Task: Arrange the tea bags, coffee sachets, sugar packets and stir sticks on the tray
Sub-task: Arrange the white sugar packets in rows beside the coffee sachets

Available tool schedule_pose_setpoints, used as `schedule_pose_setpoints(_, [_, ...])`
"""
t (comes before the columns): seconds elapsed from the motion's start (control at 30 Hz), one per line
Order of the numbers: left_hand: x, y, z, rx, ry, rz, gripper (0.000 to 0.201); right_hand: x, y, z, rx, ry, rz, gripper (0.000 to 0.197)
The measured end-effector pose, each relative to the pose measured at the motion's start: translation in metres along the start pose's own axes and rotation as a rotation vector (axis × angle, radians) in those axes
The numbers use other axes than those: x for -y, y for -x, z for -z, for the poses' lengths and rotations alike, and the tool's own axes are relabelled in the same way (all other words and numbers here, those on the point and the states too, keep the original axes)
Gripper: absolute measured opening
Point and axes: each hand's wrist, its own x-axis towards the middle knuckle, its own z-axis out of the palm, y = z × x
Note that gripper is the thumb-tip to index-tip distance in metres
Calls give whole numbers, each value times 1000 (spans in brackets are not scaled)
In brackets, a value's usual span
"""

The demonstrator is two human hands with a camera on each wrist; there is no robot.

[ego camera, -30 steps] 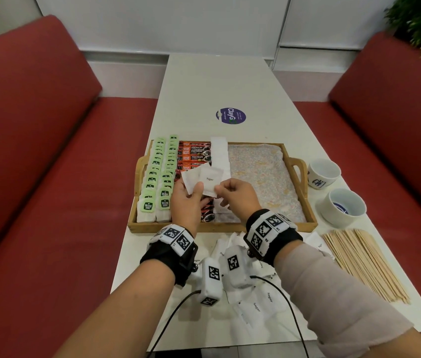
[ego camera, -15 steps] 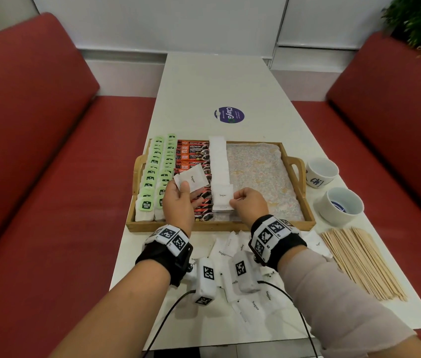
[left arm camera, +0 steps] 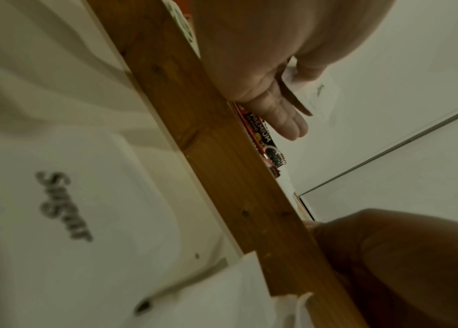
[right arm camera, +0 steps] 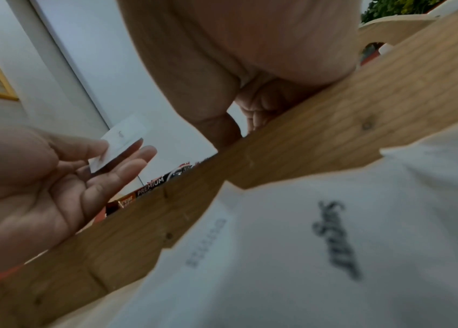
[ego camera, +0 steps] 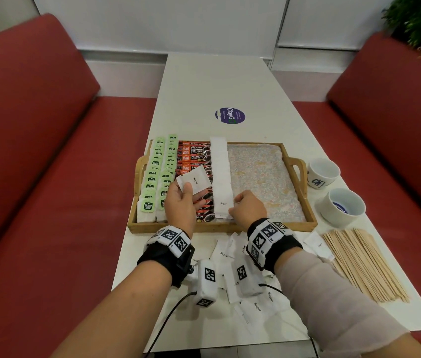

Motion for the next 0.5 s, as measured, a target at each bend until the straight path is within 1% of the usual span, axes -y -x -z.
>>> schedule_pose_setpoints(0.13, [-1,-1,0,-7,7,36,27,2,0,-1,16,25,-5,22])
schedule_pose_setpoints(0.23, [-5,-1,2,6,-28,34,24,3,0,3,10,14,13,26])
schedule_pose_setpoints(0.3, [-8,-2,3,18,-67,15,19,6,0,8,-44,-68,77,30])
schedule_pose_setpoints(0.37, [-11,-2,4,20,-115,-12,15,12,2,14,-93,-201,146,29])
schedule_pose_setpoints(0.4, [-12,-1,4,20,-141,-28,13,15,3,17,-82,-258,172,28])
schedule_pose_setpoints(0.5, [-14,4,0,41,-200,-73,7,24,9,21,49,-353,214,19])
